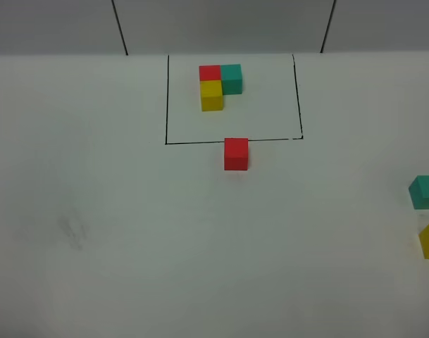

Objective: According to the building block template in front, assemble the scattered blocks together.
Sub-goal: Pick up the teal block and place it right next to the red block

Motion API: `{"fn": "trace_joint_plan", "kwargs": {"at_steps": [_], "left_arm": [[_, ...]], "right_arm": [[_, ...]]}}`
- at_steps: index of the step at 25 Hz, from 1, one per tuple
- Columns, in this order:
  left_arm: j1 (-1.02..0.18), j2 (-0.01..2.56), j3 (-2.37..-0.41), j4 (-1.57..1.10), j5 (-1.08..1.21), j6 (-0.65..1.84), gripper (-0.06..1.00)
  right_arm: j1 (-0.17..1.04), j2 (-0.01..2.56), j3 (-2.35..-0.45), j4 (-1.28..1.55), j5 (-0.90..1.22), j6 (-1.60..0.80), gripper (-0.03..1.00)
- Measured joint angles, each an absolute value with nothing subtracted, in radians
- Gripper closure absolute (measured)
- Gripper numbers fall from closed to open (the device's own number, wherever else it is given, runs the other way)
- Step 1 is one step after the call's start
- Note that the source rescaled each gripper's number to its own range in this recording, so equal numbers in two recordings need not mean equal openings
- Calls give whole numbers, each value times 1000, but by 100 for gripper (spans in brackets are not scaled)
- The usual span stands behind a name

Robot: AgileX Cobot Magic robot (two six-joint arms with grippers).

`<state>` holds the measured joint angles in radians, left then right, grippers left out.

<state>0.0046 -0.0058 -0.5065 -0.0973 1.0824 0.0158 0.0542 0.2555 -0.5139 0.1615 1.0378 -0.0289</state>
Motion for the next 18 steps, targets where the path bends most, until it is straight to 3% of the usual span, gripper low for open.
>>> {"fn": "trace_joint_plan", "kwargs": {"at_steps": [10, 18], "left_arm": [[5, -6, -507, -97, 1082, 17, 25], [5, -6, -507, -97, 1080, 17, 25]], "right_arm": [[54, 1000, -743, -5, 936, -58, -3], [54, 1347, -919, -138, 857, -50, -3]]}}
